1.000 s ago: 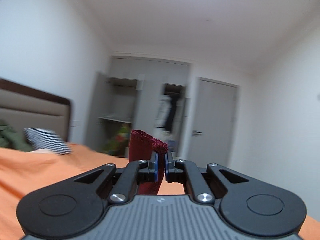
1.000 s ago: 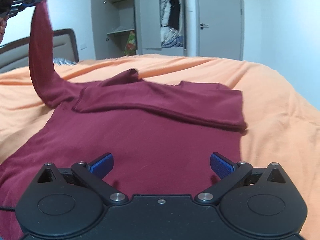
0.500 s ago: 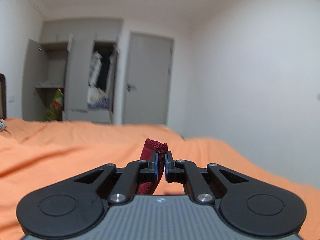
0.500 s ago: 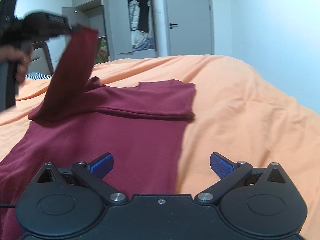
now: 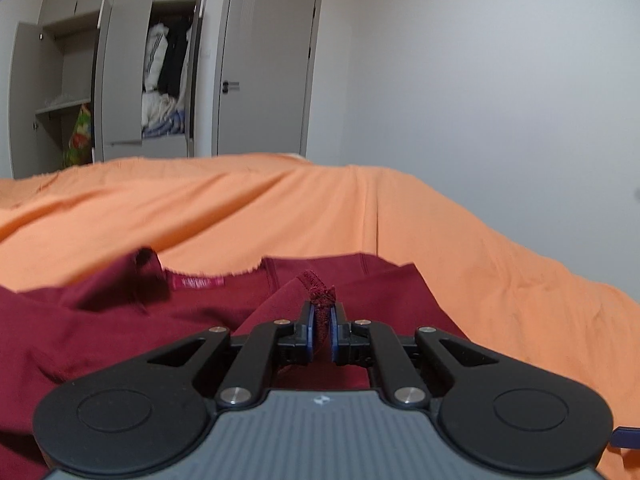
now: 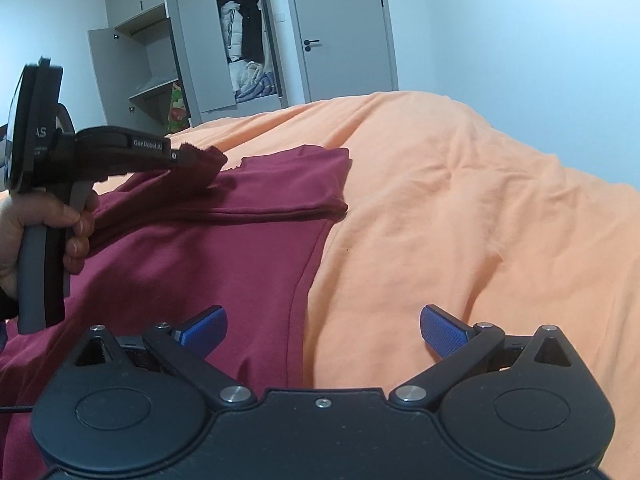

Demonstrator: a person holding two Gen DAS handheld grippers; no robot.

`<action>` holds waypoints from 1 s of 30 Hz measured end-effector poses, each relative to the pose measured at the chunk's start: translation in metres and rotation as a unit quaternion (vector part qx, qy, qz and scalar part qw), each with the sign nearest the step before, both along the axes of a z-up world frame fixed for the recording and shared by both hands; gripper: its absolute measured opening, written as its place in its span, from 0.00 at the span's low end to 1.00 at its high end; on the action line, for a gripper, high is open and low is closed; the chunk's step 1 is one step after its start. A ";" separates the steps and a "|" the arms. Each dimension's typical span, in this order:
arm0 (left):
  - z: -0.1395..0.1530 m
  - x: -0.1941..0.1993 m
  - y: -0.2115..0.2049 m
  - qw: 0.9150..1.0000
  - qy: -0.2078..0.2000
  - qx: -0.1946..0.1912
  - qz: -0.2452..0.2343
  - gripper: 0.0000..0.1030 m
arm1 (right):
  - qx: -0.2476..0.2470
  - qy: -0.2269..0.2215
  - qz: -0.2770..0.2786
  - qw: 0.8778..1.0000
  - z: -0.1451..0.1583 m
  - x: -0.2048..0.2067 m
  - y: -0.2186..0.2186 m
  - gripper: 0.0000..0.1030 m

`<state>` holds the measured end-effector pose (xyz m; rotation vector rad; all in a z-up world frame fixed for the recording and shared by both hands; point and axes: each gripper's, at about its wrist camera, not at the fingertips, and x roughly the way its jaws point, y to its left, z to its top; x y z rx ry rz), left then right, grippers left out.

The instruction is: Fold small clothes

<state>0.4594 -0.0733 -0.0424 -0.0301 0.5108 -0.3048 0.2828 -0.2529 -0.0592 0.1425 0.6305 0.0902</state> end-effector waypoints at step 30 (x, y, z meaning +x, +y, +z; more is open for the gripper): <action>0.034 -0.071 0.222 0.966 0.027 -0.053 0.251 0.99 | 0.067 -0.014 0.141 0.988 0.023 0.111 0.063 0.89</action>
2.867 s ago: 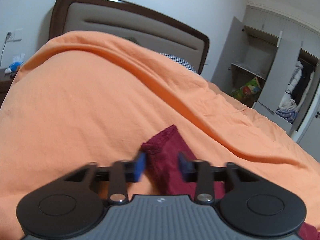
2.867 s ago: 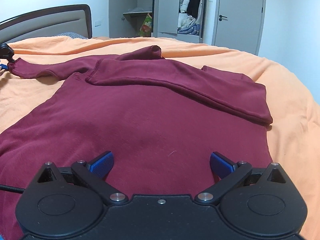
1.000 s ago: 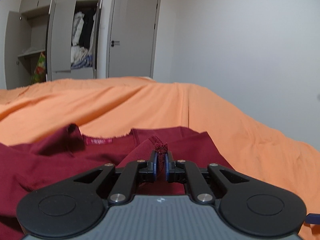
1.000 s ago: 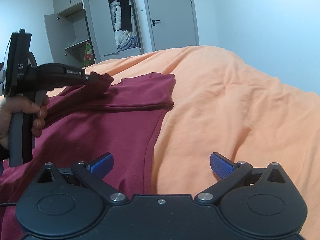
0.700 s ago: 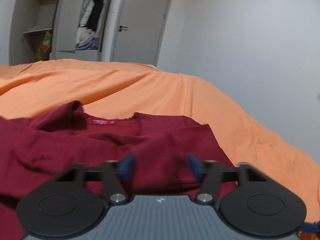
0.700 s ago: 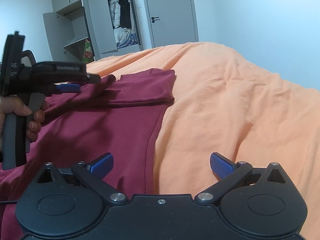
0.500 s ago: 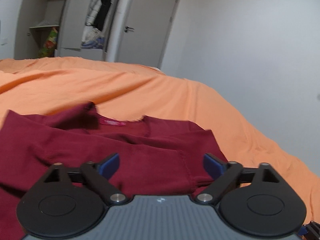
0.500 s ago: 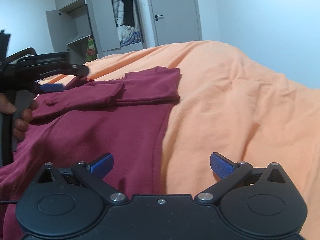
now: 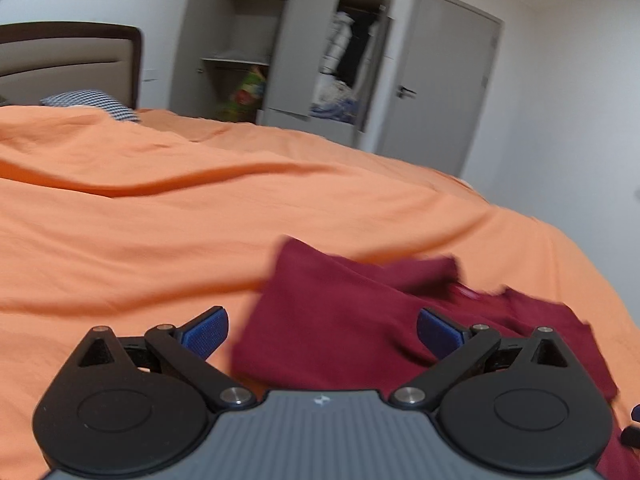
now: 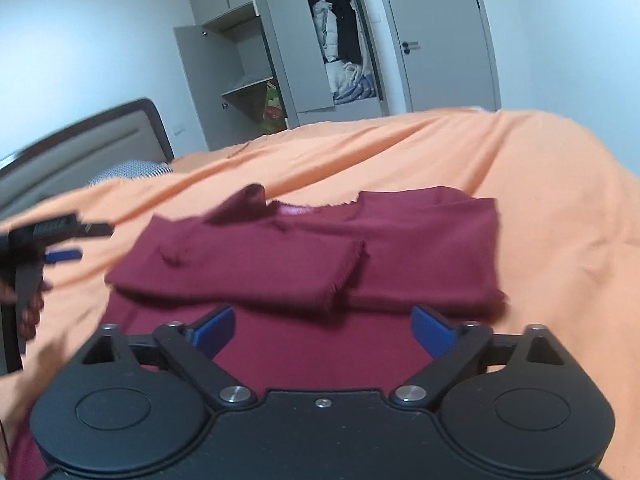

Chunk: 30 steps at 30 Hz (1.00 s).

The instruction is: Fold small clothes

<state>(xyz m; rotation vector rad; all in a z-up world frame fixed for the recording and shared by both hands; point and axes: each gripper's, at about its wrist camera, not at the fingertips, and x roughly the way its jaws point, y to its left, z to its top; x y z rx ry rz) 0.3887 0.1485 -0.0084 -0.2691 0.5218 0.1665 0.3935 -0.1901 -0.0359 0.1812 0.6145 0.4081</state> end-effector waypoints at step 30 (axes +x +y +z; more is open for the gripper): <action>-0.002 0.050 0.035 0.997 -0.061 -0.040 0.000 0.04 | -0.043 -0.065 -0.002 0.997 0.017 0.074 0.049 0.04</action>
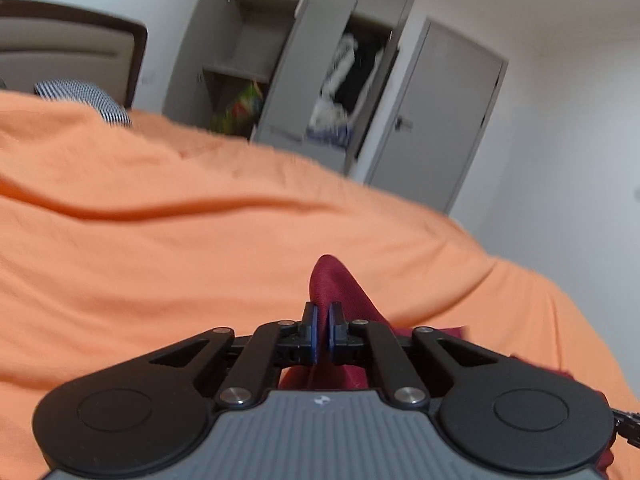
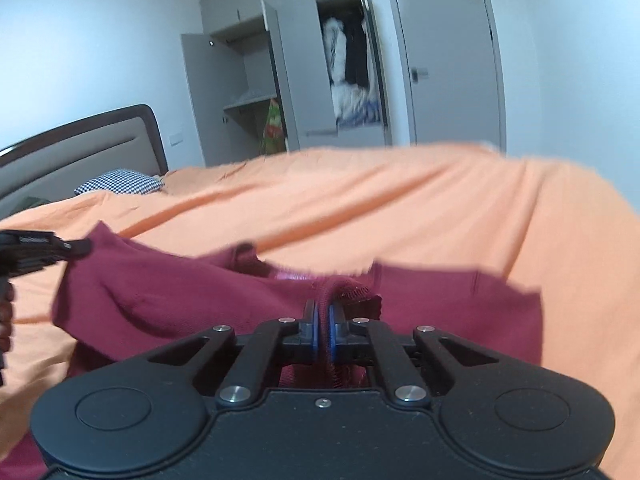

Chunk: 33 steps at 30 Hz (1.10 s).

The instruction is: Fold small clothes

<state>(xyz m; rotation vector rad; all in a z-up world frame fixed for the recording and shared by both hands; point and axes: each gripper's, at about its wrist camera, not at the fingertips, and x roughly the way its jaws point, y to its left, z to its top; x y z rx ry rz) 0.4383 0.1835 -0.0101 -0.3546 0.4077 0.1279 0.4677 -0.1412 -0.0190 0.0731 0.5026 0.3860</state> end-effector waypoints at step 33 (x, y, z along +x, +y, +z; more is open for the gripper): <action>-0.056 -0.003 -0.011 0.984 0.154 0.070 0.055 0.91 | -0.157 0.048 -0.052 0.985 -0.039 0.003 0.007 0.90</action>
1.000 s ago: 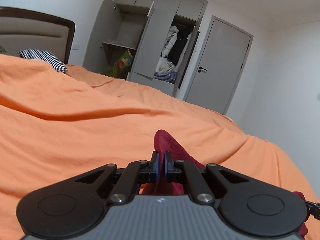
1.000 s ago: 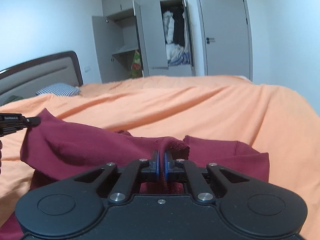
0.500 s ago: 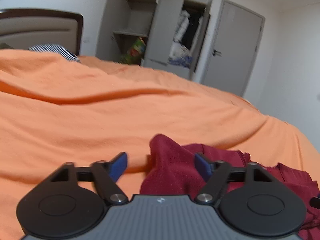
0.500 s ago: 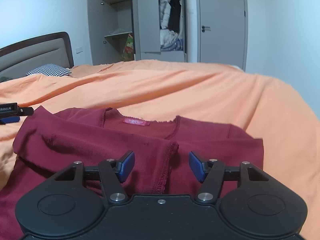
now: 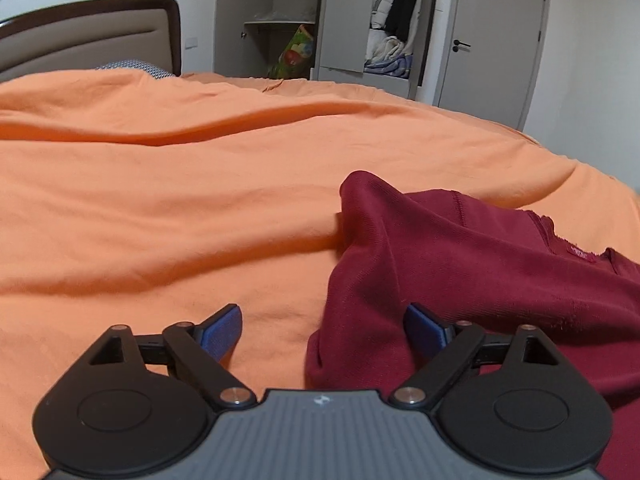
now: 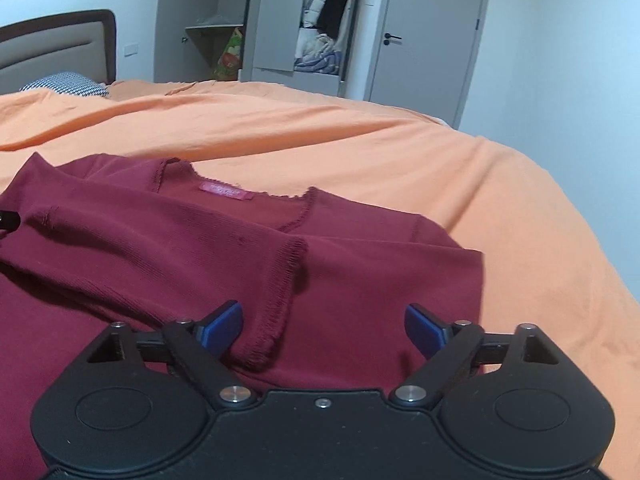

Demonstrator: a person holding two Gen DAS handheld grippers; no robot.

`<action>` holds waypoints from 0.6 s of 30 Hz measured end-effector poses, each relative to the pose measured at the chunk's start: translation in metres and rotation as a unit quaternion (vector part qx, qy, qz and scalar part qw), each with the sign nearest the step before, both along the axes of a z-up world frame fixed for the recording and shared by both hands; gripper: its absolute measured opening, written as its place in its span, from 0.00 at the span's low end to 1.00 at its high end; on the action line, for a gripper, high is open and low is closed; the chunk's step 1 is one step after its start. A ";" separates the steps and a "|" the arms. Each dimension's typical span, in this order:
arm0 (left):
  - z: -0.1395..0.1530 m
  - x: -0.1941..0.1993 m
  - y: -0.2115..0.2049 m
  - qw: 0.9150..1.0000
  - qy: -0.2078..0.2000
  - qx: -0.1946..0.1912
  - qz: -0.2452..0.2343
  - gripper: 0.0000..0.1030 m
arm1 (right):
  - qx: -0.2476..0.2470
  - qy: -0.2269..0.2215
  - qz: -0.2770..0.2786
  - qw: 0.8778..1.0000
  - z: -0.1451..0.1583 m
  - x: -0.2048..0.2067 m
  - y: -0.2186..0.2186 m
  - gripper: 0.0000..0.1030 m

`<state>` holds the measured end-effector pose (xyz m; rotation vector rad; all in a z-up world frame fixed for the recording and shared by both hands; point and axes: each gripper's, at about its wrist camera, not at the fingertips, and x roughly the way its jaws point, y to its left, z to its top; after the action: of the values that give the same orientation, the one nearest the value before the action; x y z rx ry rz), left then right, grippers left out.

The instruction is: Fold small clothes

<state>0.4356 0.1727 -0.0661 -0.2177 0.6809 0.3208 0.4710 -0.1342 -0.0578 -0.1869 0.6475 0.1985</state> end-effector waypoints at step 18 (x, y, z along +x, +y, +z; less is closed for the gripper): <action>0.057 -0.114 -0.018 0.999 -0.044 0.002 -0.021 0.99 | 0.047 -0.055 0.065 0.995 0.039 -0.148 -0.047 0.99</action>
<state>0.3212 0.1548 -0.0094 -0.2115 0.5976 0.2721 0.3232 -0.1809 -0.0189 -0.1483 0.5154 0.3413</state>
